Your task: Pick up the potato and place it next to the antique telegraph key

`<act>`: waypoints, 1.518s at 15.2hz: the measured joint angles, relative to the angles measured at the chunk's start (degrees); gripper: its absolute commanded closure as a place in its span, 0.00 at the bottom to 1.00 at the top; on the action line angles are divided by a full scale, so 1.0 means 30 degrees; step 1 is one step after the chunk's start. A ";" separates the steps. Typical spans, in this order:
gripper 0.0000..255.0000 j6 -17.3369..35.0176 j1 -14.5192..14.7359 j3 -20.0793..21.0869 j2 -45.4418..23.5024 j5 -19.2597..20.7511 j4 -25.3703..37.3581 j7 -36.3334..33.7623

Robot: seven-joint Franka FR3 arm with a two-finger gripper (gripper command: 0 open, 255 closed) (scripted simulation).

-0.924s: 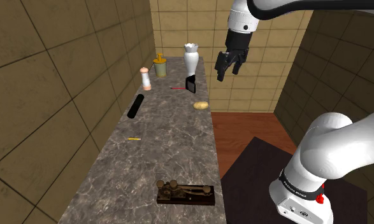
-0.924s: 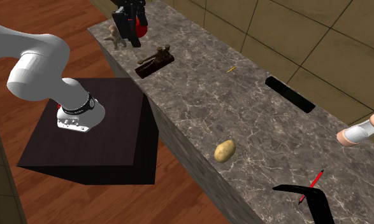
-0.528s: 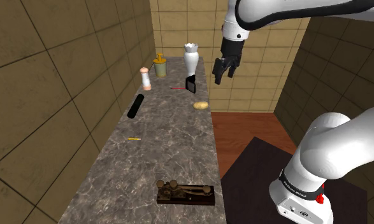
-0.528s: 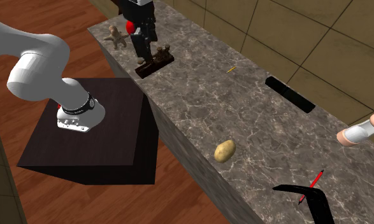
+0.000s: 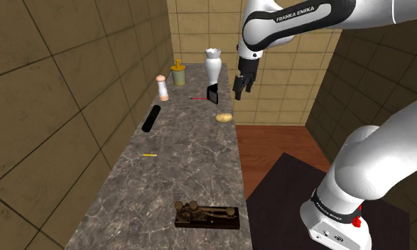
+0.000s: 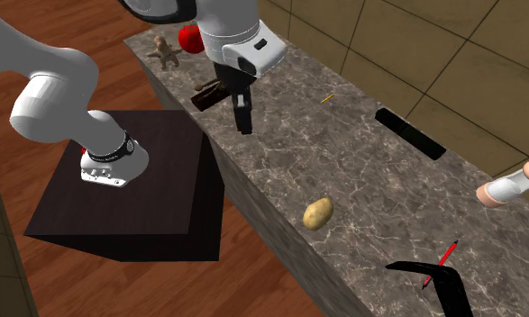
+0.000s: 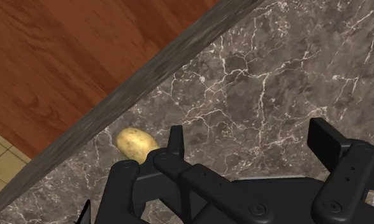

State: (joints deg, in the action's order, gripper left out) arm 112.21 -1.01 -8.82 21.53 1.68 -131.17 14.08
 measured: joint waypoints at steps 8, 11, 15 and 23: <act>0.00 0.1988 -0.0028 -0.1435 -0.5608 -0.0571 0.2613 0.4336; 0.00 0.2409 -0.0171 -0.1680 -0.8095 -0.1076 0.4266 0.5940; 0.00 0.2746 -0.0621 -0.1750 -1.1360 -0.1736 0.6651 0.8001; 0.00 0.2508 -0.1741 -0.1150 -1.7859 -0.2439 1.2452 1.1003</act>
State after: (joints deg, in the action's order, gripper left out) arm 119.73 -6.23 -12.27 -32.05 -5.63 -93.81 47.09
